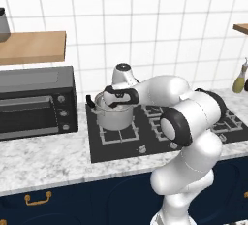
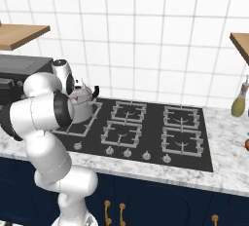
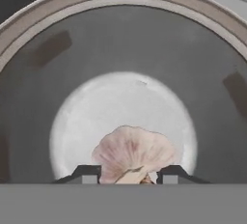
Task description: Put the garlic and onion in the pot. Retrieve the spatula and lightly stir the vegetables in the pot.
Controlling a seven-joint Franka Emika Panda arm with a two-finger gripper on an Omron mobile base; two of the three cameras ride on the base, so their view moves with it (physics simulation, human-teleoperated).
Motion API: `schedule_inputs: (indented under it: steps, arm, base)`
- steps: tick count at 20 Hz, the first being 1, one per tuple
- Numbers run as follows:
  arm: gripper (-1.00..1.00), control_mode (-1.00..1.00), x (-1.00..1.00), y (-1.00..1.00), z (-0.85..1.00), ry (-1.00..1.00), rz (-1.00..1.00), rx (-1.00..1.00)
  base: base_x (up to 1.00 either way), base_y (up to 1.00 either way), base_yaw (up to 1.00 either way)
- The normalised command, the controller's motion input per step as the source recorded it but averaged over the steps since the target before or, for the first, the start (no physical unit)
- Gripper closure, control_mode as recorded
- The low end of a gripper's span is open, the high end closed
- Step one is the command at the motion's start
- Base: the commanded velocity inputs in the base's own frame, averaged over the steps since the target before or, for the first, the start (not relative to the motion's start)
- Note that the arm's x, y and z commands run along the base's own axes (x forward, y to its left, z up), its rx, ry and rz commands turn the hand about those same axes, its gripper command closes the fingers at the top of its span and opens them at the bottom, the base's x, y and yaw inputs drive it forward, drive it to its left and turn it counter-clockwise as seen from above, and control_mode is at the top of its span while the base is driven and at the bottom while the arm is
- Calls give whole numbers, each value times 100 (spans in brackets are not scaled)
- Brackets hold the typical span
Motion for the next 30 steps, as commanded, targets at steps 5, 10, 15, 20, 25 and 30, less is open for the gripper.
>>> schedule_inputs:
  steps: [5,10,15,20,25,30]
  arm:
    - [-100,-100,0,0,33,0,-5,0]
    - [-100,-100,0,0,50,0,-5,0]
    - [-100,-100,3,5,2,10,-5,0]
    - [-100,-100,14,12,-50,10,-2,-2]
    - [-100,-100,-7,2,6,-4,0,-8]
    - [-100,-100,-63,-29,98,-15,-4,2]
  base:
    - [0,0,0]
    - [0,0,0]
    - [0,0,0]
    - [0,0,0]
    - [0,0,0]
    - [0,0,0]
